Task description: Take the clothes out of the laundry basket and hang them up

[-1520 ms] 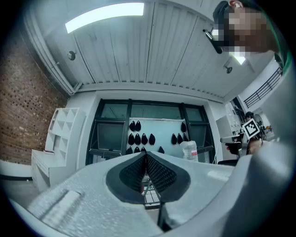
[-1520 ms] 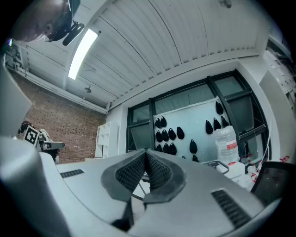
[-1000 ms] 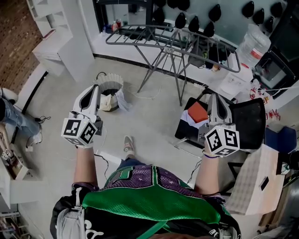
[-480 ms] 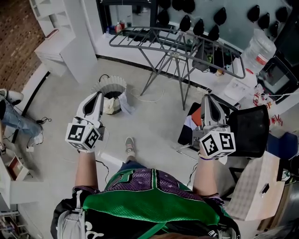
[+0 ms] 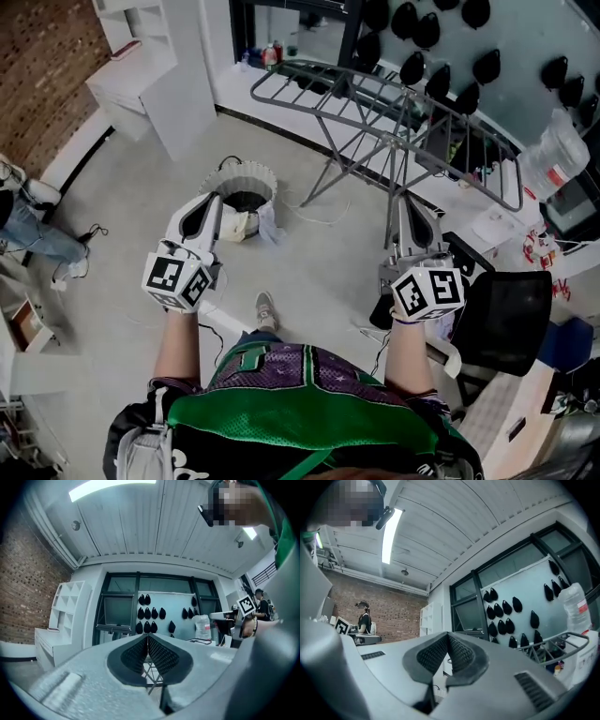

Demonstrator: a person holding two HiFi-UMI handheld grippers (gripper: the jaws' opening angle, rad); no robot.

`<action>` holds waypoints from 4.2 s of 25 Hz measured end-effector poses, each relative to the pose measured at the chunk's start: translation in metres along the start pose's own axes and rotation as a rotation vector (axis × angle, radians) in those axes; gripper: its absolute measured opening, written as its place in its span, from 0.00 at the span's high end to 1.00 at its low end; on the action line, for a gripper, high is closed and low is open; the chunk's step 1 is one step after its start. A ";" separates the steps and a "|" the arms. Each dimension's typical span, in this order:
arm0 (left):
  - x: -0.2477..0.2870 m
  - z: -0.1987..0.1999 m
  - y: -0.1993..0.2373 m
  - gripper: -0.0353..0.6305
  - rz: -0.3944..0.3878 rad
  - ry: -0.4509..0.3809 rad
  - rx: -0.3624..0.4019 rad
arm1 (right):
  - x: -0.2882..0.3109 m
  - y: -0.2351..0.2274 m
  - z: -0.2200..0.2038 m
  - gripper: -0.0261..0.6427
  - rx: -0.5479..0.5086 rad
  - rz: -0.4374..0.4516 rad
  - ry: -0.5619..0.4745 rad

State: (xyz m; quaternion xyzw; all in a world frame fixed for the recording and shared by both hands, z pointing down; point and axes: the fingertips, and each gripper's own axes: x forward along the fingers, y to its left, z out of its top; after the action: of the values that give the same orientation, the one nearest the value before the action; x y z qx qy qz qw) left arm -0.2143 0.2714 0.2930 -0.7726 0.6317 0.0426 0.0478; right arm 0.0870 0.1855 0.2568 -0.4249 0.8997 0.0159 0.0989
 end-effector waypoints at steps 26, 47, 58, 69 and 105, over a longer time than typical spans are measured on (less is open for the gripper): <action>0.076 -0.155 0.216 0.91 0.152 0.247 0.133 | 0.309 0.113 -0.205 0.96 0.054 0.331 0.222; 0.115 -0.478 0.236 0.63 -0.023 0.587 0.030 | 0.366 0.104 -0.407 0.96 0.183 0.259 0.384; 0.106 -0.652 0.278 0.66 -0.011 0.782 0.018 | 0.363 0.115 -0.490 0.96 0.174 0.236 0.450; 0.117 -0.775 0.303 0.66 0.025 0.919 -0.032 | 0.370 0.105 -0.554 0.96 0.153 0.233 0.462; 0.149 -0.477 0.312 0.91 0.069 0.778 0.070 | 0.364 0.105 -0.308 0.96 0.106 0.194 0.421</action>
State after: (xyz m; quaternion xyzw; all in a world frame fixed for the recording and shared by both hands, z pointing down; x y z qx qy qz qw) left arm -0.4880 0.0044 0.7411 -0.7074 0.6291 -0.2733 -0.1704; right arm -0.2699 -0.0593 0.4828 -0.3245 0.9367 -0.1109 -0.0709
